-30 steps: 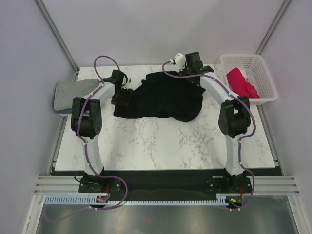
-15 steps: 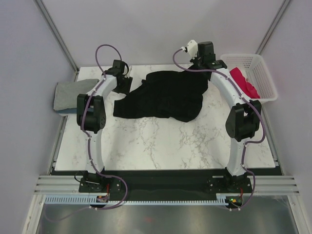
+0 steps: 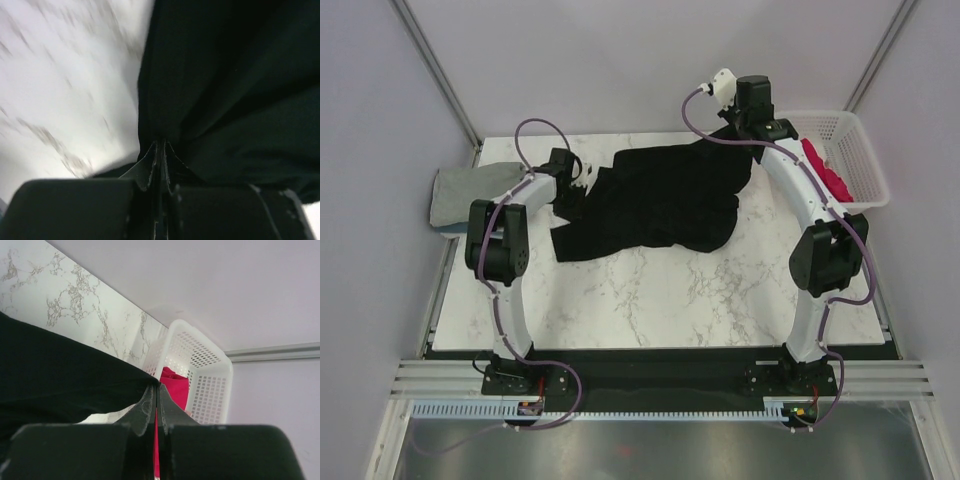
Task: Fold and stack the t-shirts
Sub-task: Flatten the tshirt out
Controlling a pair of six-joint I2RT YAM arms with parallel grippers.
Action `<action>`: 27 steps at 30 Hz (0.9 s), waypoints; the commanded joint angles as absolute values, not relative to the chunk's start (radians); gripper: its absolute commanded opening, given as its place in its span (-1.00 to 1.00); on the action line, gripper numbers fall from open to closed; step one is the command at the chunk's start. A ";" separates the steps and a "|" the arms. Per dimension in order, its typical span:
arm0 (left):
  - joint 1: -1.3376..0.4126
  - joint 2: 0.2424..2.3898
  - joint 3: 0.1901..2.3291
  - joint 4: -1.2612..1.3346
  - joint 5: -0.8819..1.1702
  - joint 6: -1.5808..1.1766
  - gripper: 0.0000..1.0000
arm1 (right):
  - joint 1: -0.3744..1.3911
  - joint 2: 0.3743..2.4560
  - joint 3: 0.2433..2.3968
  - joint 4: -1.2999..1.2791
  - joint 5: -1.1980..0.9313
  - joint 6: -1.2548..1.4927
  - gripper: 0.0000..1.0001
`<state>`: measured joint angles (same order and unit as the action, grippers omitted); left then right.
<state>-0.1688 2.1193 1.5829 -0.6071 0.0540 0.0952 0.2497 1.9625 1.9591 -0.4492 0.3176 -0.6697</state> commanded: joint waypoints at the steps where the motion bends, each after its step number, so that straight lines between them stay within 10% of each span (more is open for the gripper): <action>1: -0.178 2.013 1.402 -0.715 0.112 0.080 -0.96 | 0.244 1.921 1.980 -0.439 0.348 -0.666 -1.00; 11: -0.187 1.707 1.251 -0.726 0.147 0.026 -0.96 | 0.233 1.890 1.908 -0.445 0.325 -0.643 -1.00; 12: -0.183 1.715 1.293 -0.732 0.085 0.041 -0.23 | 0.233 1.890 1.908 -0.448 0.322 -0.631 -1.00; 13: -0.169 1.730 1.339 -0.733 0.087 0.058 0.05 | 0.233 1.893 1.910 -0.454 0.316 -0.627 -1.00; 27: -0.069 2.226 1.966 -0.764 0.354 0.104 0.32 | 0.233 1.891 1.902 -0.479 0.282 -0.595 -1.00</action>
<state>-0.0689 2.1876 1.9030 -0.7559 0.2684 0.0692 0.2379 1.9400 1.9045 -0.4877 0.2852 -0.6136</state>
